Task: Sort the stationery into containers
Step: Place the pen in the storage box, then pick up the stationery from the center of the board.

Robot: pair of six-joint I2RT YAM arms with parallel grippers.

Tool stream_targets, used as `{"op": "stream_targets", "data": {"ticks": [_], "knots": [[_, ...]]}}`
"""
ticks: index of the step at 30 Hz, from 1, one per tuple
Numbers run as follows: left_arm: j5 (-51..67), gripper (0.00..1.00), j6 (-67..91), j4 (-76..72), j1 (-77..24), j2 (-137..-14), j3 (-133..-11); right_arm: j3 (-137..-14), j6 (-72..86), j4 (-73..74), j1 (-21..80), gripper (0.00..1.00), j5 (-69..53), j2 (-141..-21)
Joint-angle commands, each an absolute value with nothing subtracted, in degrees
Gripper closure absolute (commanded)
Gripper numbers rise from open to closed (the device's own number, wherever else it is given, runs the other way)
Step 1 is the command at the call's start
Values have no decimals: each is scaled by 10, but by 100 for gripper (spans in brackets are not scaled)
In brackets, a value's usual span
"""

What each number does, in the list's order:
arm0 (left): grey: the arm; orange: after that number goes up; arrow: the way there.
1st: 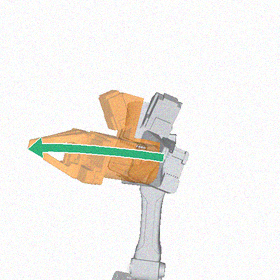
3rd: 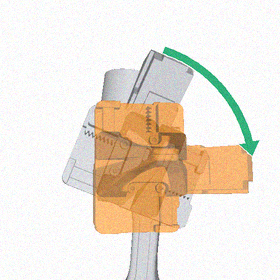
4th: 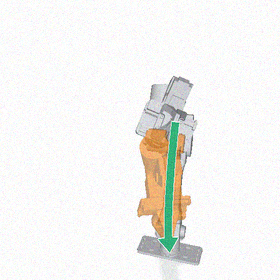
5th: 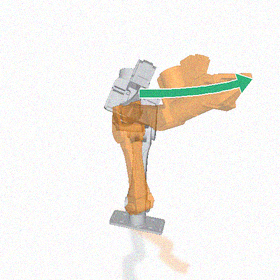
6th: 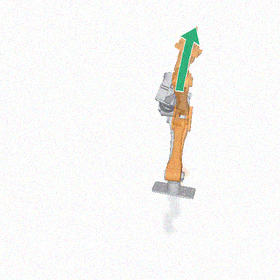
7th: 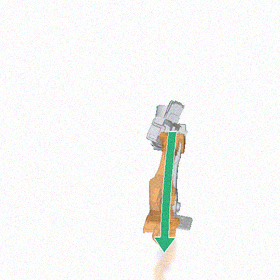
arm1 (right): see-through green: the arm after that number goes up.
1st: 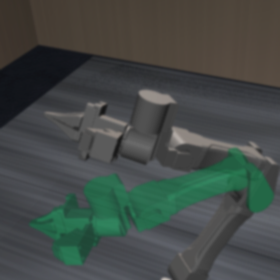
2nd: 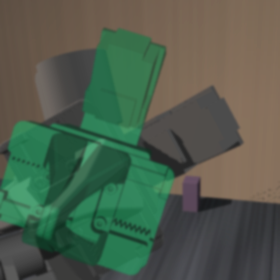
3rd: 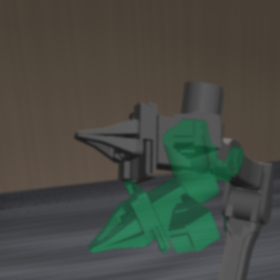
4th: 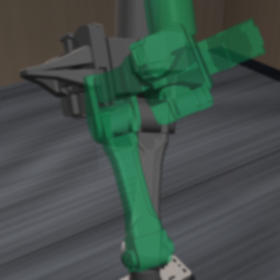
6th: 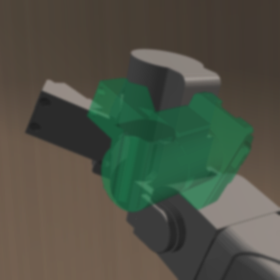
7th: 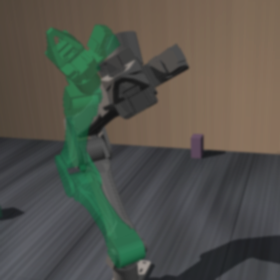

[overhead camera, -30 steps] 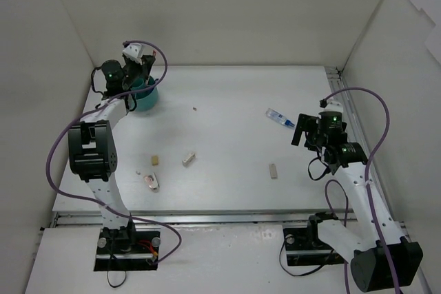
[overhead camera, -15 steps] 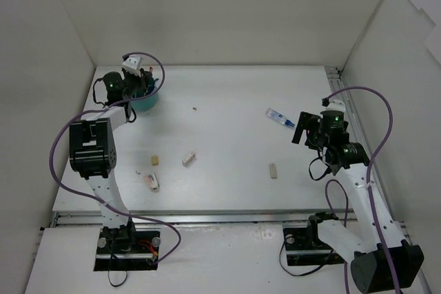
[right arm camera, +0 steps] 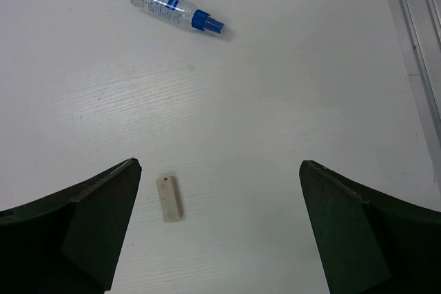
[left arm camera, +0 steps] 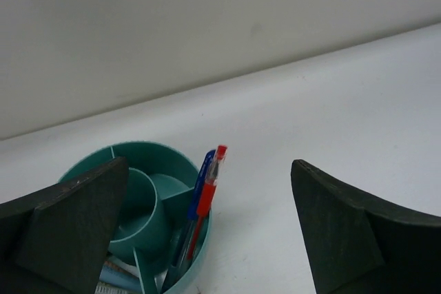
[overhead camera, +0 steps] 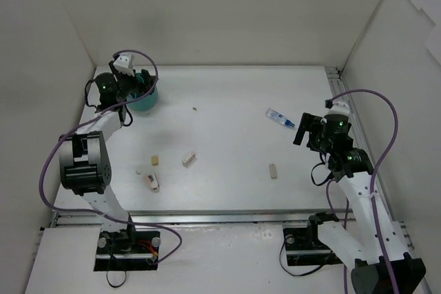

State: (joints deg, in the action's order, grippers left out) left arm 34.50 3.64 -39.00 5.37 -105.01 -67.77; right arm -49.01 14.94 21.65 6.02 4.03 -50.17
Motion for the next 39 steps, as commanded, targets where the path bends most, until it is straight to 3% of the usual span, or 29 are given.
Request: {"op": "stream_targets", "data": {"ticks": [1,6,11,18,27,39], "knots": [[345,0,99,-349,59,-956,-716,-486,145,196,60,2,38,-499],[293,0,199,-117,37,-861,-720,-457,154,183,58,2,34,-488],[22,0,198,58,-86,-738,-651,-411,192,133,60,2,31,-497],[-105,0,296,252,-164,-702,-603,-432,214,122,123,2,137,-588],[-144,0,373,284,-179,-642,-492,-457,225,122,191,2,143,-687],[-128,0,372,229,-160,-746,-483,-441,250,123,217,2,149,-692]]}}
